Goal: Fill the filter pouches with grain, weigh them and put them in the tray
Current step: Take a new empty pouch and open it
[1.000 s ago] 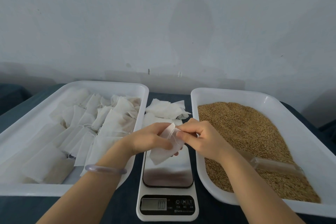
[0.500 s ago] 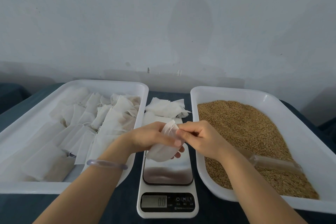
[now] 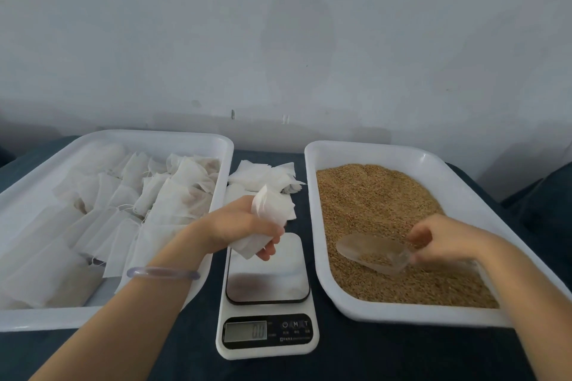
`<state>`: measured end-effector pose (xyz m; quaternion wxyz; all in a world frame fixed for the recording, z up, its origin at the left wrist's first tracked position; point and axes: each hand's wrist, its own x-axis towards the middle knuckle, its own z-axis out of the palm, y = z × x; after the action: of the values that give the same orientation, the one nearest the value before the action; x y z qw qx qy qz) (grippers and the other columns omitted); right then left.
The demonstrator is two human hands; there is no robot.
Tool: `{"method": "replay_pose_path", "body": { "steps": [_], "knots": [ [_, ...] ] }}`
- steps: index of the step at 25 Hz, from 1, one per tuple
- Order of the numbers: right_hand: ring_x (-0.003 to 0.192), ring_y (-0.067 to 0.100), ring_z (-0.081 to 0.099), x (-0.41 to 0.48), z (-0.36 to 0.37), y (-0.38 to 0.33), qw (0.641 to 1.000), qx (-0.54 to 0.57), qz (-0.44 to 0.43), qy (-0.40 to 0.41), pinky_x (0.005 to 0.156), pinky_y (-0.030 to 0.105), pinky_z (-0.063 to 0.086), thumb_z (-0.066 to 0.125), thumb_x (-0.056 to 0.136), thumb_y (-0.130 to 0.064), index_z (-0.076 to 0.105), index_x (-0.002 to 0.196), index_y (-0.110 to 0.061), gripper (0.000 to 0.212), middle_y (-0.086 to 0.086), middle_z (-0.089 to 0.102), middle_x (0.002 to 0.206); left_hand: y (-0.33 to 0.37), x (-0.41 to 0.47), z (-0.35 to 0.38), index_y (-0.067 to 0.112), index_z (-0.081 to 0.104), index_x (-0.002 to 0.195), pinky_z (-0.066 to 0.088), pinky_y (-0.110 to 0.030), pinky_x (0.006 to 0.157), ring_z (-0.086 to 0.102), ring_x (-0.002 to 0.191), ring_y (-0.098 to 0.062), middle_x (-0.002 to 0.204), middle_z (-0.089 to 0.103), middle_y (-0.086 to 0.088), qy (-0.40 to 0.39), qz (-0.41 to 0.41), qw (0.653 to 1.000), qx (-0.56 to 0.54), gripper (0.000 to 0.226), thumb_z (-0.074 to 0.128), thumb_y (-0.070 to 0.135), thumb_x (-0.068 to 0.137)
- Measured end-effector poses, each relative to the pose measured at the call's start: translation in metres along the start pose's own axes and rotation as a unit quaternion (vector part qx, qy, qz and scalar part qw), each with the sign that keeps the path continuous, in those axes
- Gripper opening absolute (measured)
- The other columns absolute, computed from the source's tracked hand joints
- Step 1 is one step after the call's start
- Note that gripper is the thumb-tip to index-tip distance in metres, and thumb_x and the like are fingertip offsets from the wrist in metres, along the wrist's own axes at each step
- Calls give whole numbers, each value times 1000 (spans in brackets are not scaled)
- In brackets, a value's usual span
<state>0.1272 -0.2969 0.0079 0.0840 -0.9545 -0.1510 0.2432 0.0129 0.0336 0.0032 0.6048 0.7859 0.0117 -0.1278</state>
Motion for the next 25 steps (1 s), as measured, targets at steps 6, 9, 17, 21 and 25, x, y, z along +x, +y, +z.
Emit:
{"method": "replay_pose_path", "body": {
  "steps": [6,9,17,21,25],
  "knots": [
    [87,1,56,12,13,17,997,8,-6,70,77,23,46,78,72,-26,63,85,-34,21,-15,62,94,3,-4,2,4,58,86,53,-31,56,64,56,-22,61,64,-6,9,5,1000,-2,19,70,10,73],
    [81,0,57,15,10,20,987,22,-13,161,69,19,45,75,75,-27,58,85,-36,22,-13,63,95,1,-2,2,2,58,88,52,-28,54,65,56,-21,62,65,-5,14,3,1000,5,15,70,5,79],
    [86,7,55,43,12,-13,936,-198,-35,289,96,37,43,60,88,-22,62,106,-38,24,-12,57,92,1,-1,2,3,59,87,51,-28,53,64,56,-23,60,64,-5,15,-7,1000,1,25,68,15,67],
    [84,4,55,49,24,-18,966,-87,-72,233,88,31,48,60,88,-23,63,110,-30,23,-14,55,92,-3,1,1,3,60,86,55,-39,64,64,60,-27,64,64,-7,22,-7,1000,-4,25,68,16,66],
    [83,2,57,40,23,-2,980,31,-69,184,68,17,42,64,85,-24,62,111,-29,27,-15,60,96,-5,1,1,5,60,86,54,-42,67,64,62,-27,65,65,-7,23,-1,1000,11,27,71,18,66]
  ]
}}
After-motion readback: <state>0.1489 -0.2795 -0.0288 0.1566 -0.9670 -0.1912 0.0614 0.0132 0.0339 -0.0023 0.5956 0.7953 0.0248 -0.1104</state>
